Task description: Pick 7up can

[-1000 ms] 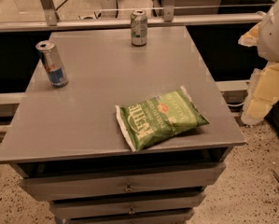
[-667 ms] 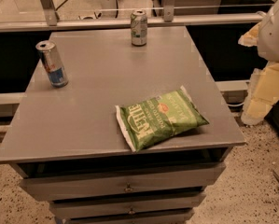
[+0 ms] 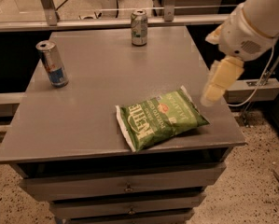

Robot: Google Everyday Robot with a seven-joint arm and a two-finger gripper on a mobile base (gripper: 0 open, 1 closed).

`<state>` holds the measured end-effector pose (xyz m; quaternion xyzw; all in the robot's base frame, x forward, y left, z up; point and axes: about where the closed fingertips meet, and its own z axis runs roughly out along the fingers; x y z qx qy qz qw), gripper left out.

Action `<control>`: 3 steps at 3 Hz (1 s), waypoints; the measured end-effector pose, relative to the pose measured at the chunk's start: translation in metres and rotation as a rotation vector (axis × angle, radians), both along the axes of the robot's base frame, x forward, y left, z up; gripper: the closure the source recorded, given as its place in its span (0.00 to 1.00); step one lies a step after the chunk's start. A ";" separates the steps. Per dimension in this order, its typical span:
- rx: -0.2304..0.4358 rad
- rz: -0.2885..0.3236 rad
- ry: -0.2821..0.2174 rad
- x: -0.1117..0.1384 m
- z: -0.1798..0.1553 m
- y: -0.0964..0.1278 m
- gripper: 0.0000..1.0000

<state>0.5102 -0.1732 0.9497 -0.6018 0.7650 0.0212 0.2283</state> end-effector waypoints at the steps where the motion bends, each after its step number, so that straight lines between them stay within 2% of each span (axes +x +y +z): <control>1: 0.125 -0.006 -0.041 0.066 -0.014 0.034 0.00; 2: 0.244 -0.035 -0.135 0.133 -0.006 0.060 0.00; 3: 0.244 -0.035 -0.135 0.133 -0.007 0.060 0.00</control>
Offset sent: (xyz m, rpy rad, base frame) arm 0.1920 0.0812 0.0055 0.3574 -0.2212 -0.0669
